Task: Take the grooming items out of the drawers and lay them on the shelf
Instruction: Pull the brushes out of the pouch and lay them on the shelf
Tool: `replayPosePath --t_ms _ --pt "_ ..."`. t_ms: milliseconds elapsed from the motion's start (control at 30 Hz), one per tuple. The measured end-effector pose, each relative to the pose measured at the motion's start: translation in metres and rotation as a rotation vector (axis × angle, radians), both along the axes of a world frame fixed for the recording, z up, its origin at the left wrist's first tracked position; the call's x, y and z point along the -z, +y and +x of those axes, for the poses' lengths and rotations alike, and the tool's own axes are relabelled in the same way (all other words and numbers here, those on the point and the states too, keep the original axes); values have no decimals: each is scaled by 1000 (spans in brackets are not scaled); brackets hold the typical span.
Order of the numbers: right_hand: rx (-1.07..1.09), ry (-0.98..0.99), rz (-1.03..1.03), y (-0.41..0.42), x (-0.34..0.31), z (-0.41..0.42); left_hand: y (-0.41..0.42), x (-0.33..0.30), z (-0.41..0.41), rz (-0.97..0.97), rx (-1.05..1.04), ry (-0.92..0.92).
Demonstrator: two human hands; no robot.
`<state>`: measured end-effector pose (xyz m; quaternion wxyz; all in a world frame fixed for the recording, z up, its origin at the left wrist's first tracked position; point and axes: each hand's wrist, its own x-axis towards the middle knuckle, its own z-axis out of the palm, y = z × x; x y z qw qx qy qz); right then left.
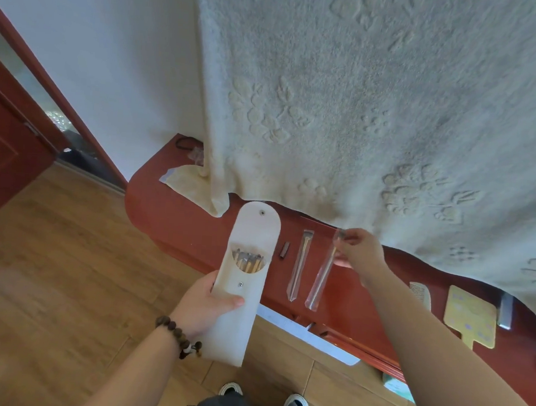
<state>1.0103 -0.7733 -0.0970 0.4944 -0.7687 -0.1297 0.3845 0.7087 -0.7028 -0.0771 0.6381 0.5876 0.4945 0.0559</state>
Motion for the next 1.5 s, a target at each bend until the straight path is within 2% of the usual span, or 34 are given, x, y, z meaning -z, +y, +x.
replayPosePath --t_ms 133,367,433,500,567,633,800,1133,1300,1500 --pt "-23 -34 -154 14 23 -7 0 0 -4 -11 -46 -27" --pt "55 59 -171 41 26 -11 -5 0 -10 -7 -68 -14" --pt "15 -16 -222 40 31 -10 -6 0 -11 -4 -73 -11" --pt "-70 -188 -251 35 31 -12 -6 -3 -11 -4 -60 -15" --pt "-91 -342 -195 31 21 -17 -6 -7 -9 -7 -21 -43" --pt "-96 -377 -65 33 1 -28 -6 -12 -4 -7 27 -74" --pt "-203 -3 289 38 -57 -49 -9 -24 16 -22 143 -162" --pt "-232 -207 396 -16 -108 -57 -10 -62 53 -69 167 -223" --pt "-198 -319 497 -32 -110 -78 -11 -93 68 -83 138 -318" --pt "-206 -492 508 -41 -113 -79 -15 -119 75 -133 129 -403"
